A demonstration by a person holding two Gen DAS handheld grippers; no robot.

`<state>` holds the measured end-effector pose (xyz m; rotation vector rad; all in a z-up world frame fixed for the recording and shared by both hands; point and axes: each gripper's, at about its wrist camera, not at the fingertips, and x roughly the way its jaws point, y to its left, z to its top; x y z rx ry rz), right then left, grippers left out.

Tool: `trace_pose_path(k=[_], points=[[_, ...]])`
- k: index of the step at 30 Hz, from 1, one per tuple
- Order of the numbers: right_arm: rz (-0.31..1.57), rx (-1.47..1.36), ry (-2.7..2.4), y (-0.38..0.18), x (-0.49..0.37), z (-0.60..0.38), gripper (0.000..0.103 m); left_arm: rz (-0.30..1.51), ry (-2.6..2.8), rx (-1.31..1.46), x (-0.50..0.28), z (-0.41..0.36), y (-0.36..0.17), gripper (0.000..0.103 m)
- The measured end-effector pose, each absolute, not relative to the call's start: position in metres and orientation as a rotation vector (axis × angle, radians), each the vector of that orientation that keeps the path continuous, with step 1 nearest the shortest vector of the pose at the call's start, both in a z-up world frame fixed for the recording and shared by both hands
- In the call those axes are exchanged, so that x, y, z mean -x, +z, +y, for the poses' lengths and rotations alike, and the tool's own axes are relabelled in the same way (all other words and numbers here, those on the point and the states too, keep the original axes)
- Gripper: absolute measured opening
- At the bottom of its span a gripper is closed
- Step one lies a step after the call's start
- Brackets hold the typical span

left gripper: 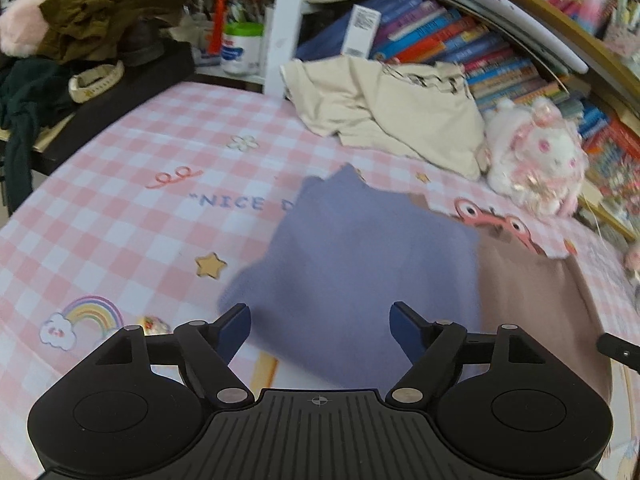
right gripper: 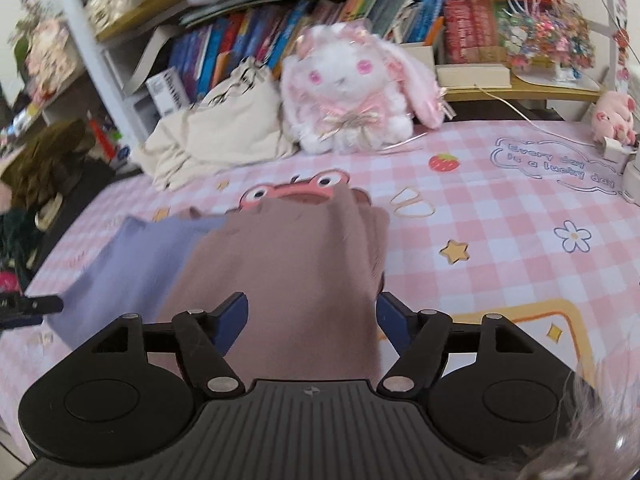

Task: Fold clothes
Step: 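Lay the hem down near the collar and open both tools, then move both tools back to the folded edge of the sweater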

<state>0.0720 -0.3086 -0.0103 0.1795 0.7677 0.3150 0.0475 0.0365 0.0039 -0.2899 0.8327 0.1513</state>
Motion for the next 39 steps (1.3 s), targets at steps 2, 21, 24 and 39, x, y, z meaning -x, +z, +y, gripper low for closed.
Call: trace_pose_path(k=[2,21,24,39], points=[[0.773,-0.167,0.313,-0.012,-0.065,-0.300,0.073,0.838,0.131,0.270,-0.047,0.035,0.003,0.079],[0.856,-0.180,0.146,-0.014,-0.023,-0.246,0.087,0.880,0.034,0.233,-0.025,0.066,-0.008,0.081],[0.850,-0.173,0.140,-0.012,-0.017,-0.239,0.087,0.893,0.020,0.253,-0.025,0.073,-0.011,0.081],[0.834,-0.138,0.074,-0.003,0.009,-0.210,0.090,0.957,-0.037,0.807,-0.033,0.122,-0.046,0.082]])
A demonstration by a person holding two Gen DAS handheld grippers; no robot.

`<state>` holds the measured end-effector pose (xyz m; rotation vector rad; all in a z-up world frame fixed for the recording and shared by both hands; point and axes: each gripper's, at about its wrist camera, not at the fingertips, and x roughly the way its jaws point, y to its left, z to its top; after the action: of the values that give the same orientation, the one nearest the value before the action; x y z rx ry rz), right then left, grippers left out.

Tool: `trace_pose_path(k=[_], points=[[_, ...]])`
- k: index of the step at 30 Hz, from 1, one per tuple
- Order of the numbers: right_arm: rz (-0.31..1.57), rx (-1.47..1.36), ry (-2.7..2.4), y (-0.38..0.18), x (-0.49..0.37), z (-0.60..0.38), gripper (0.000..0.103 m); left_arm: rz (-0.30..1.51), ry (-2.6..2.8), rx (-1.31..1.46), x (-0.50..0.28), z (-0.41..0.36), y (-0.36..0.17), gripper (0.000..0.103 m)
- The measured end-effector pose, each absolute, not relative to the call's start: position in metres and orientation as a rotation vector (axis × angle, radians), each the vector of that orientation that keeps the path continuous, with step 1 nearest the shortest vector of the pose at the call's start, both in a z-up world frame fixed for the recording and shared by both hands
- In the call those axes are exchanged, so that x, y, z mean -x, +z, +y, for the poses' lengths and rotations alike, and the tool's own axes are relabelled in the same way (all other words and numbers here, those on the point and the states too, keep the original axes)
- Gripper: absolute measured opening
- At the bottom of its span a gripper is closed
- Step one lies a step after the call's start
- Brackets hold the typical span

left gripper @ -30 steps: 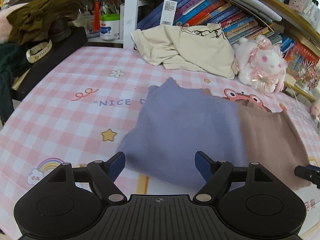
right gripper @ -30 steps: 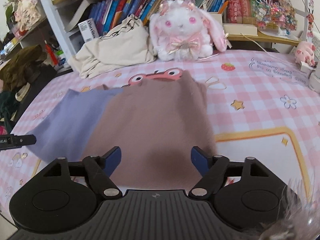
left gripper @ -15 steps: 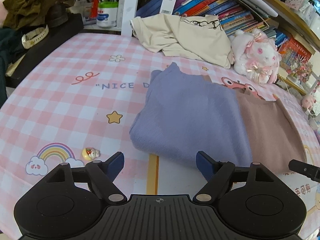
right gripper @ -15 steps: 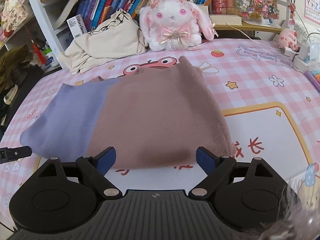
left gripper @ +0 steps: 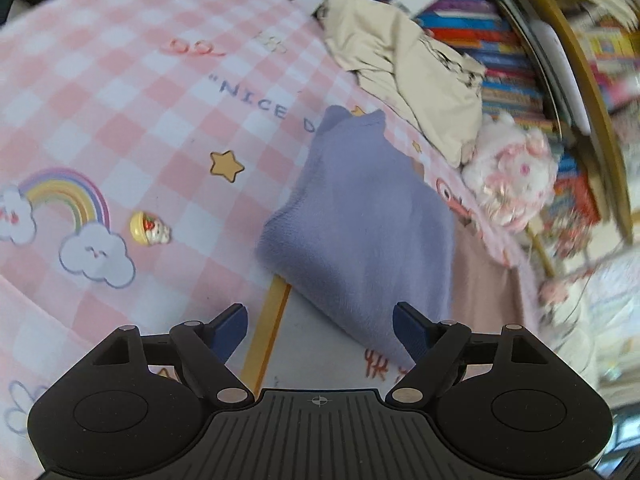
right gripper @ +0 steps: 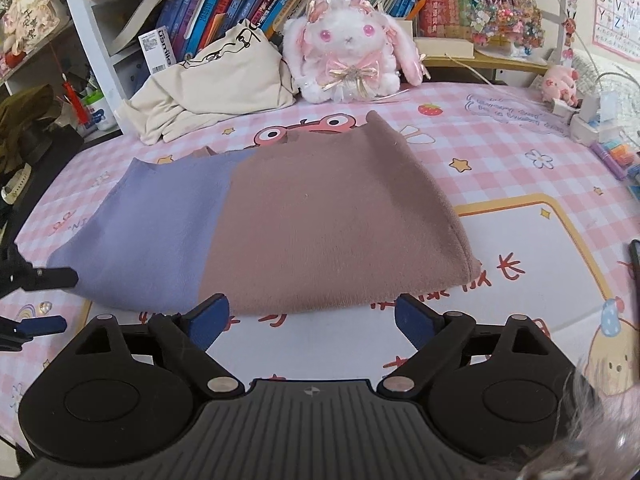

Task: Fold clothes
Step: 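Move both tools back to the folded edge of the sweater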

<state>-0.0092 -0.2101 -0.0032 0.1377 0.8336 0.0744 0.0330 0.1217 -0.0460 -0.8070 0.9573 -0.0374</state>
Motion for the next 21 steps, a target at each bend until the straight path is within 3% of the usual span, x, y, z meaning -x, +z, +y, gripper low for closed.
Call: trace_pose_path(k=[8,21], points=[[0.818,-0.073,0.078,0.003,0.018,-0.201,0.090,0.879,0.007,1.152,-0.036,0.150,-0.070,0.078],[0.870,-0.027,0.085,-0.002,0.016,-0.197,0.094,0.793,0.057,1.297,-0.042,0.156,-0.080,0.078]])
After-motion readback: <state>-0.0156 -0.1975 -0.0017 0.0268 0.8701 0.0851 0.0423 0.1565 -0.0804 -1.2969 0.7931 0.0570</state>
